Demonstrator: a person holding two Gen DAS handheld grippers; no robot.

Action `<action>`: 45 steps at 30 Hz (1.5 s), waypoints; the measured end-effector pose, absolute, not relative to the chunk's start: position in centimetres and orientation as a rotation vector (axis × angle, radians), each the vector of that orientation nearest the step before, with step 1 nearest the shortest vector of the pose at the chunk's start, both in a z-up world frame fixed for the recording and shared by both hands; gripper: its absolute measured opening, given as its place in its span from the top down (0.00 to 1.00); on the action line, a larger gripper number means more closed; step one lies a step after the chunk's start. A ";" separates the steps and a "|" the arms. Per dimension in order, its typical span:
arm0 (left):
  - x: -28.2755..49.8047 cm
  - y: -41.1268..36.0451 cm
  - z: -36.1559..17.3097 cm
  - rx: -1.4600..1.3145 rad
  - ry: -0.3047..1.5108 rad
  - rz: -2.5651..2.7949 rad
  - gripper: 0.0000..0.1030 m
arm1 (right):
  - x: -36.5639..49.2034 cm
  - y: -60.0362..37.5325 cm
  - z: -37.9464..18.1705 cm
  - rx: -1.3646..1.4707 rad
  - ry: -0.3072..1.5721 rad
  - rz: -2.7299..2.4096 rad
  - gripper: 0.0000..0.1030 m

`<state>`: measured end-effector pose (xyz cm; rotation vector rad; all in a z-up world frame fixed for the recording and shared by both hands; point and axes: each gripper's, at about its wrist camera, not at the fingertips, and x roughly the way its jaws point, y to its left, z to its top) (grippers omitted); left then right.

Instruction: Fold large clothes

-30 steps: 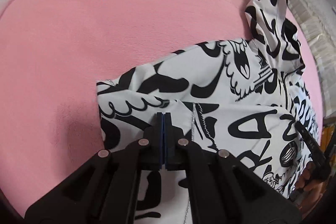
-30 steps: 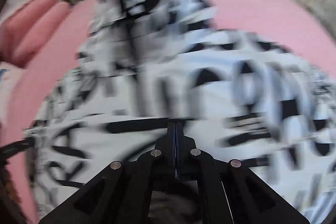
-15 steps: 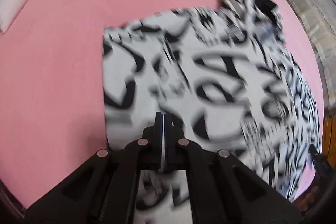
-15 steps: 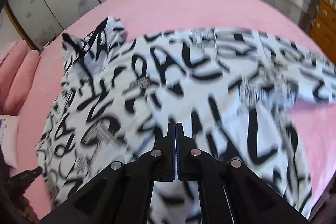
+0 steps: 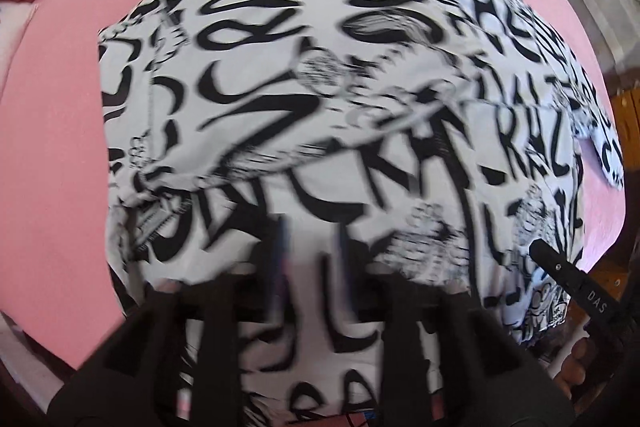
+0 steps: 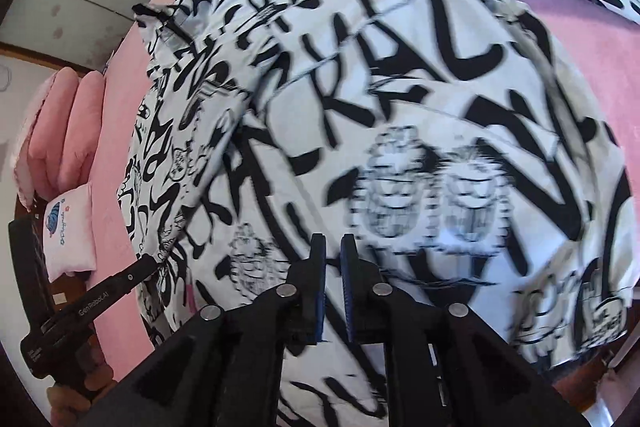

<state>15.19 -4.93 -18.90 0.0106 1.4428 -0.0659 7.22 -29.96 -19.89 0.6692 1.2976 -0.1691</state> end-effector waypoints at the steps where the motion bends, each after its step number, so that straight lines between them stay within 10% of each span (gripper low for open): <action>1: 14.8 -6.1 -18.6 0.007 1.441 -0.066 0.44 | 6.4 -31.3 -19.6 0.691 1.287 -0.183 0.76; 4: 13.9 -10.0 -17.7 0.008 1.454 -0.087 0.43 | 4.1 -35.7 -18.9 0.758 1.253 -0.229 0.60; 16: 11.9 -27.0 -15.2 0.062 1.490 -0.159 0.43 | -0.7 -54.9 -16.5 0.910 1.207 -0.375 0.46; 30: 14.0 -38.7 -16.0 0.138 1.505 -0.194 0.43 | 1.4 -73.7 -19.8 1.152 1.007 -0.603 0.46; 34: 15.1 -38.3 -17.1 0.131 1.522 -0.157 0.43 | 2.6 -77.3 -21.5 1.192 0.920 -0.705 0.54; 38: 16.0 -36.9 -17.5 0.115 1.507 -0.131 0.43 | 3.1 -78.9 -21.6 1.222 0.832 -0.703 0.89; 45: 17.3 -32.4 -16.0 0.048 1.461 -0.112 0.43 | 5.4 -76.6 -14.4 1.033 0.659 -0.712 0.92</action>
